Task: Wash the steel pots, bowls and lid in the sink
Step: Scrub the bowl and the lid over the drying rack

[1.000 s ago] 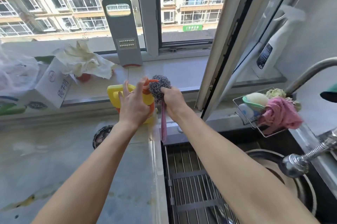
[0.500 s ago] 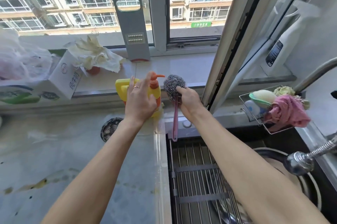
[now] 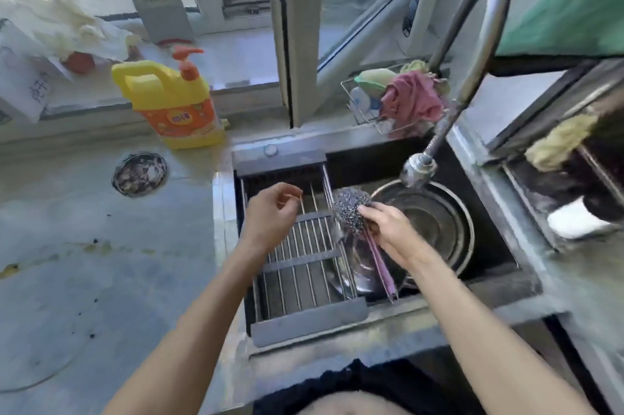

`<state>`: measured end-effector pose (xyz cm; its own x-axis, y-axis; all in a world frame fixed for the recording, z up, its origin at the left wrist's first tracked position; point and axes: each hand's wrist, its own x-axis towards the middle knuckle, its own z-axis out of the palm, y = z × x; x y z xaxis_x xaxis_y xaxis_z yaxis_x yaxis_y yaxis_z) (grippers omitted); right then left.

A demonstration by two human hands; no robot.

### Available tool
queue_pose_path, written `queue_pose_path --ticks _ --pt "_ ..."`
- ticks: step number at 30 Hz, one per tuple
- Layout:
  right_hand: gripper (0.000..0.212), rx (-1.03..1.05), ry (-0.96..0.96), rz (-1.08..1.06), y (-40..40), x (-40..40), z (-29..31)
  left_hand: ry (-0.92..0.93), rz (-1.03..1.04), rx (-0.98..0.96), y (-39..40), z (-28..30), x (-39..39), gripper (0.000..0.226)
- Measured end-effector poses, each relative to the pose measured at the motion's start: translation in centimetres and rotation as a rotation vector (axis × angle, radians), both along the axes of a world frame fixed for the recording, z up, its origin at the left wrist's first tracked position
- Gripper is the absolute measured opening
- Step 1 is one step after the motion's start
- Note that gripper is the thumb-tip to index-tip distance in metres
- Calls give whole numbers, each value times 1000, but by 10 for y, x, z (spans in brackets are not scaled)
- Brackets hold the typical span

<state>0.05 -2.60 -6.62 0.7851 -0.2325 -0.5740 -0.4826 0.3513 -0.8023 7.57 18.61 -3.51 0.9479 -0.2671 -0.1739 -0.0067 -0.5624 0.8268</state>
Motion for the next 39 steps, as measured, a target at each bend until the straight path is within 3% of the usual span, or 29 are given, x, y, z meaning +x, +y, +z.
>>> queue_pose_path --ticks 5,9,14,17,21,24,30,33,39 --pt "15 -52 93 -195 -96 -93 -8 76 -201 71 -92 -18 -54 17" --pt "37 -106 112 -333 -162 -137 -10 169 -366 142 -177 -30 -82 15" --pt "10 -40 39 -470 -217 -162 -2 244 -495 320 -281 -59 -106 14" --pt "8 -23 34 -503 -240 -165 -2 262 -566 425 -333 -84 -122 30" --pt "9 5 16 -449 -258 -163 0 269 -514 582 -374 -108 -129 40" --pt "11 1 9 -421 -270 -165 -1 270 -424 653 -390 -113 -139 33" --pt "14 -13 27 -385 -277 -161 -2 224 -324 631 -392 -108 -142 29" --pt "13 21 9 -404 -275 -159 -3 189 -159 525 -384 -98 -145 31" --pt "17 102 -8 -369 -263 -155 -5 207 238 66 -336 -89 -127 15"
